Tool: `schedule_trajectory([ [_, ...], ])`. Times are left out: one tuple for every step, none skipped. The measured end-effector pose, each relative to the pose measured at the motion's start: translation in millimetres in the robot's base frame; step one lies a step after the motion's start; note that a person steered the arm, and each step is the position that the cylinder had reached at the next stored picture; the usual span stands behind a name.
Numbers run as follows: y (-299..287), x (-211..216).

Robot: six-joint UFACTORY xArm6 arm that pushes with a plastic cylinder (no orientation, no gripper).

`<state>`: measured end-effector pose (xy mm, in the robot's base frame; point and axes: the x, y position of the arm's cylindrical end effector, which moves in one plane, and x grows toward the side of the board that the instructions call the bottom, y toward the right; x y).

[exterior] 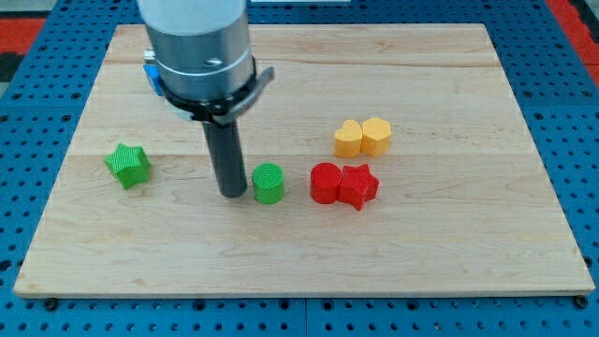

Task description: Move the green star towards the green circle

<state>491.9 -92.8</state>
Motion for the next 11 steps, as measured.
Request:
schedule_trajectory([
  [-36.6,-26.8],
  [-87.3,-71.8],
  [-142.8,-70.3],
  [-183.4,-56.4],
  [-170.3,-32.4],
  [-131.9,-22.8],
  [-104.7,-16.5],
  [-96.7,-16.7],
  [-88.1,-31.1],
  [-83.9,-31.6],
  [-78.7,-31.5],
])
